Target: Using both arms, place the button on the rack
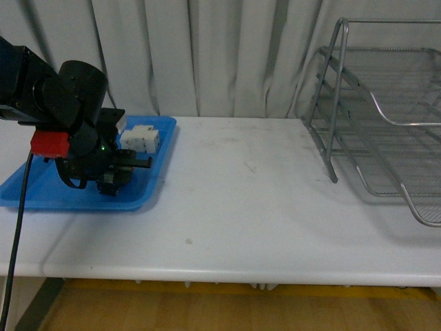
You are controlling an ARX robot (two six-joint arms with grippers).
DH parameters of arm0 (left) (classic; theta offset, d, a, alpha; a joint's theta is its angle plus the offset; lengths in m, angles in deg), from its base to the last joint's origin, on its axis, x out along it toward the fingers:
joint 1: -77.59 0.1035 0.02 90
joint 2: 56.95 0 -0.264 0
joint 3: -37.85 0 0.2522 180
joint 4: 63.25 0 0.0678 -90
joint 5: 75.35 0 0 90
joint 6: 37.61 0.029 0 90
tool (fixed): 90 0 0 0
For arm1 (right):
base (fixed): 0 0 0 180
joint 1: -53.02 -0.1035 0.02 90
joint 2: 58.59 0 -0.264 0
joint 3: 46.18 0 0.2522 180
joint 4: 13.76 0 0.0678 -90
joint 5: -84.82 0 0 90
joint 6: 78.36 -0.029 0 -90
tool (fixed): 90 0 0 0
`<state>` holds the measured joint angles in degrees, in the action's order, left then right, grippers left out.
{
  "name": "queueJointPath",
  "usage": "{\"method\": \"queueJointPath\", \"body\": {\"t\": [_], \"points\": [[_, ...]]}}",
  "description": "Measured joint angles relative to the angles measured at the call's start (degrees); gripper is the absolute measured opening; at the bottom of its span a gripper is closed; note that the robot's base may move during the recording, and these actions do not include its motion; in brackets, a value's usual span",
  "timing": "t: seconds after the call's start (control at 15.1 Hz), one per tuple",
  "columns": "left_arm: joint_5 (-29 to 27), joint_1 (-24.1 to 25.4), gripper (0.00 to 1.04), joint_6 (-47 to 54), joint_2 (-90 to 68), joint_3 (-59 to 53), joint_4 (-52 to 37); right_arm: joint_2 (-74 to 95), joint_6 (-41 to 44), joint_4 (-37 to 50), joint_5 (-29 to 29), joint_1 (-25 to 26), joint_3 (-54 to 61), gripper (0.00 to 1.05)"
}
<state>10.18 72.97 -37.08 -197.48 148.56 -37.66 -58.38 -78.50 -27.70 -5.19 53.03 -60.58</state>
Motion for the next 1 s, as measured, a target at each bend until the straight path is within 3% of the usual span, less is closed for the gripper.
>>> {"method": "queueJointPath", "body": {"t": [0.2, 0.46, 0.8, 1.0], "points": [[1.09, 1.03, 0.37, 0.02, 6.64, -6.45, -3.85, 0.00, 0.00, 0.00, 0.00, 0.00, 0.00, 0.98], [6.86, 1.60, 0.37, 1.25, 31.28, -25.49, -12.66, 0.00, 0.00, -0.02, 0.00, 0.00, 0.00, 0.98], [10.10, 3.39, 0.37, 5.35, 64.74, -51.45, -10.93, 0.00, 0.00, 0.00, 0.00, 0.00, 0.00, 0.98], [10.56, 4.70, 0.37, 5.44, 73.68, -59.78, -8.92, 0.00, 0.00, 0.00, 0.00, 0.00, 0.00, 0.98]]}}
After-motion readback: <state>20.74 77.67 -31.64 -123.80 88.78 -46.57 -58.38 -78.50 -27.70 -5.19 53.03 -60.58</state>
